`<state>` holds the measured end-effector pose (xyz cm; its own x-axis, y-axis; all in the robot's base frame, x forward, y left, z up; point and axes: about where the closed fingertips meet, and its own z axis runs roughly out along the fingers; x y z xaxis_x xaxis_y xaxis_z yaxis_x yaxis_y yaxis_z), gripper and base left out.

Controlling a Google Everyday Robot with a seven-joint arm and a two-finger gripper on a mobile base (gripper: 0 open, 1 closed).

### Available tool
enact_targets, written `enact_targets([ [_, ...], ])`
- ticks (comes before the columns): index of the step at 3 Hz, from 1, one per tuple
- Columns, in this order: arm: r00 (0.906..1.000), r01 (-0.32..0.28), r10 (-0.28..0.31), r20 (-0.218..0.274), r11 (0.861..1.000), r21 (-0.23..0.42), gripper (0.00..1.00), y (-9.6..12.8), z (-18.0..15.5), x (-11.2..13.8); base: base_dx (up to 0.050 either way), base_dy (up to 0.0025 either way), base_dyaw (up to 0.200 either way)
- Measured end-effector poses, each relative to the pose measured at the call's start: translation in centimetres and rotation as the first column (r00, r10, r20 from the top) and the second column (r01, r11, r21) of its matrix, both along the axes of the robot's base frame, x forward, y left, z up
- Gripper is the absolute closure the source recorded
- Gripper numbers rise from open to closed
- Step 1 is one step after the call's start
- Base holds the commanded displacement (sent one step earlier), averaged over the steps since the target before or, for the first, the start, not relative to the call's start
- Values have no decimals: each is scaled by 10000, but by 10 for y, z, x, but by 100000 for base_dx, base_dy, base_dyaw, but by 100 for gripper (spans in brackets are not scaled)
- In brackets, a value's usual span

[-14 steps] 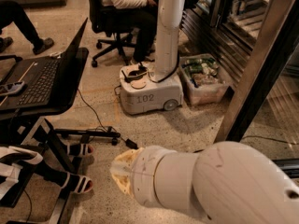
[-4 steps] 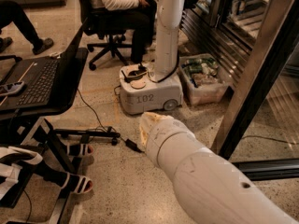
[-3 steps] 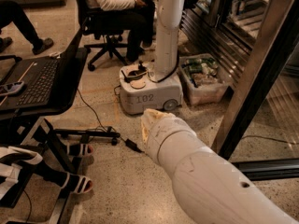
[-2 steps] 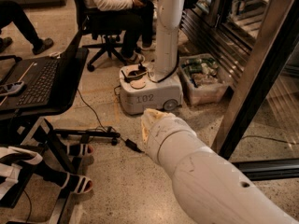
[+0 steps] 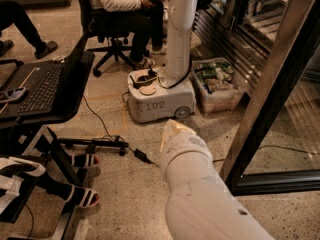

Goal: Close left fridge door

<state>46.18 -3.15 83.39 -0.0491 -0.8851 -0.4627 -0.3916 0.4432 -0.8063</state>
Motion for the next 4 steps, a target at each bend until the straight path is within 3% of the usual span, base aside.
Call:
enact_targets([
  [1,9967,811,-811,-91,9967,20,100,10,-3,14,0,0,0],
  [2,9772,2048,-1990,-743,9756,796,100,15,-12,27,0,0,0],
  [3,9596,2788,-2759,-557,9589,531,100,-6,-8,26,0,0,0],
  [4,9595,2789,-2760,-557,9589,532,100,-6,-8,26,0,0,0],
])
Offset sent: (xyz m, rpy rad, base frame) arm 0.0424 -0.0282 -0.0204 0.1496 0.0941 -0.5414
